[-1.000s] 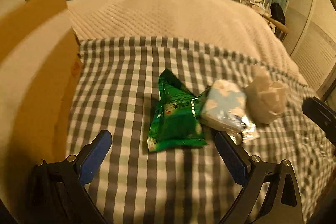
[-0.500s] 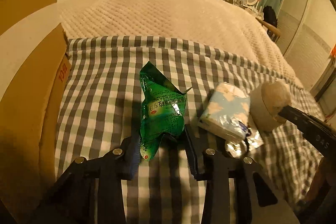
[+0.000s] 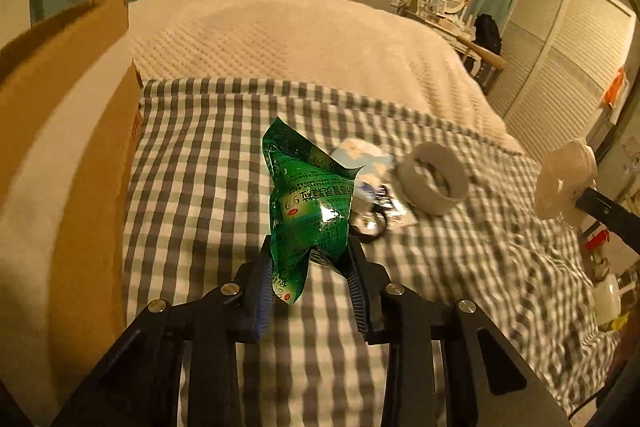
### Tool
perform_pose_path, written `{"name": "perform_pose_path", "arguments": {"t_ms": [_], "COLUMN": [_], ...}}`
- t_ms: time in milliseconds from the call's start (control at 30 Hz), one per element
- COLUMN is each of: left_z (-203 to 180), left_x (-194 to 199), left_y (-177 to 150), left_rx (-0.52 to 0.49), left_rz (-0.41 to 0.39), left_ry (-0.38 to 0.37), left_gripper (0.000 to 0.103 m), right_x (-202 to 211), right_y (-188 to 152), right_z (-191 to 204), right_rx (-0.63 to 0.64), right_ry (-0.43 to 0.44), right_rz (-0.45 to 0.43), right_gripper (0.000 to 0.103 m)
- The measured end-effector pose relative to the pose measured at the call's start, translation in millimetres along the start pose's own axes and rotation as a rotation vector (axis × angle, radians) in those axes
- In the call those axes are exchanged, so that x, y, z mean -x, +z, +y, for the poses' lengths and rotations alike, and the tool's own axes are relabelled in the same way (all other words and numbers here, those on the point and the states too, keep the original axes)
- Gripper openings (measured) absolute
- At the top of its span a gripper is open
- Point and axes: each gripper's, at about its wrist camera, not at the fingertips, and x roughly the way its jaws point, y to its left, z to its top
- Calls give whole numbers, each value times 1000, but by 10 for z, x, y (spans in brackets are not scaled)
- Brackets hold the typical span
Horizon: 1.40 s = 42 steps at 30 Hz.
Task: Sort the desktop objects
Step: 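Grasp the green packet with the left gripper while the right grasps the white lace cloth, then carry the green packet and white cloth into the cardboard box and release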
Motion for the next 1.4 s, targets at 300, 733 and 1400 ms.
{"name": "perform_pose_path", "arguments": {"t_ms": [300,733,1400], "left_z": [-115,588,2117], "left_x": [716,1833,1286], "left_y": [140,564,537], "left_rx": [-26,-174,-44], "left_rz": [-41,-148,-42], "left_ry": [-46,79,235], "left_gripper": [33,33,38], "right_x": [828,1487,103], "right_y": [-71,266,468], "right_z": [157,1365,3453], "right_rx": [23,103,266], "right_ry": [-25,144,325], "right_rz": [-22,-79,74], "right_gripper": [11,11,18]}}
